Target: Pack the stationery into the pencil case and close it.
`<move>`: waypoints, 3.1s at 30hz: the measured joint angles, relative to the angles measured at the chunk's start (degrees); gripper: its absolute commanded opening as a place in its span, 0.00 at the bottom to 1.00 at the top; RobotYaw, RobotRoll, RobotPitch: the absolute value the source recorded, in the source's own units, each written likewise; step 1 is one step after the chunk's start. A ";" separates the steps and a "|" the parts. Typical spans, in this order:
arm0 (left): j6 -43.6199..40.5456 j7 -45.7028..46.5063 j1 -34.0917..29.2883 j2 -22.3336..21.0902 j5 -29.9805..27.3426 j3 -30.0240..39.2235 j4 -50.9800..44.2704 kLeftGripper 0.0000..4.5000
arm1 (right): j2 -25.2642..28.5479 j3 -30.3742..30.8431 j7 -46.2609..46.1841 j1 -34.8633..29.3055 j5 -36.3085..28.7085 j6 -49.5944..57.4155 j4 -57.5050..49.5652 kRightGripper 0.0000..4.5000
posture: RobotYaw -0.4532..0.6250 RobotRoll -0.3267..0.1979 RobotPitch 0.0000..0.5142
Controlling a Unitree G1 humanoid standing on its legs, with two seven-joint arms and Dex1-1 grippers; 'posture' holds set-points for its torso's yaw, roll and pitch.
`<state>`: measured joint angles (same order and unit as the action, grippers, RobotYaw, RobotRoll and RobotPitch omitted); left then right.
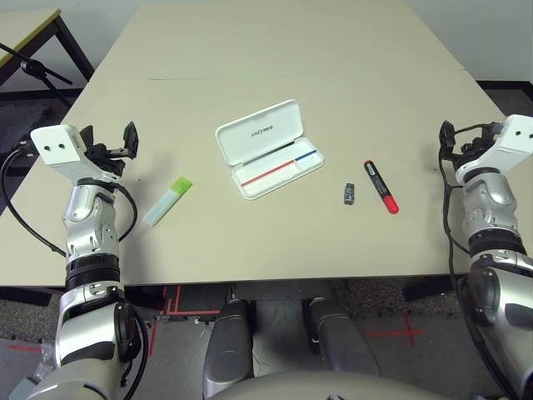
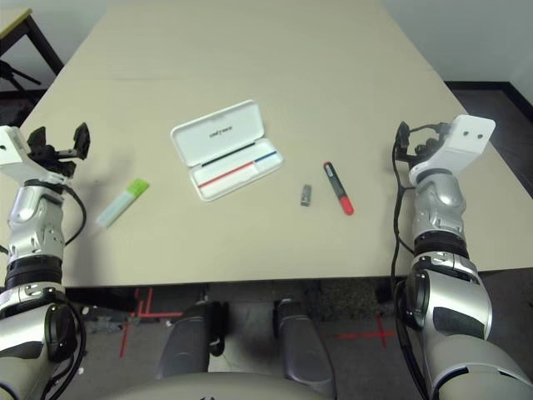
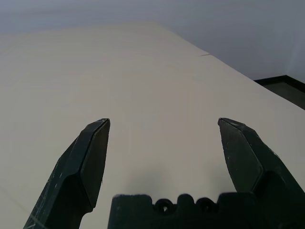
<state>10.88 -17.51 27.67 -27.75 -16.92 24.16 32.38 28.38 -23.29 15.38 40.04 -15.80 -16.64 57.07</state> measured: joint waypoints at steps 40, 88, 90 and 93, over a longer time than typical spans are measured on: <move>-14.18 -14.21 -8.28 -1.28 -5.84 -3.47 -16.42 0.99 | 7.06 12.99 42.00 -4.70 -0.85 23.82 -15.77 1.00 | 0.38 0.62 0.27; -46.79 -29.46 -1.71 -4.69 2.96 -41.04 -37.32 0.99 | 7.50 17.47 47.38 -3.49 2.07 22.94 -17.90 1.00 | 0.34 0.62 0.24; -46.99 -29.68 -1.30 -4.66 3.43 -41.11 -36.81 0.99 | 7.50 17.47 47.13 -3.49 2.07 22.71 -18.18 1.00 | 0.34 0.62 0.24; -47.59 -29.78 -1.00 -4.38 3.93 -41.43 -36.04 0.99 | 7.52 17.47 46.93 -3.50 2.07 22.24 -18.25 1.00 | 0.33 0.62 0.23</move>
<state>-36.71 -47.30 26.67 -32.13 -12.98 -17.28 -3.66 35.90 -5.83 62.31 36.54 -13.73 5.60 38.82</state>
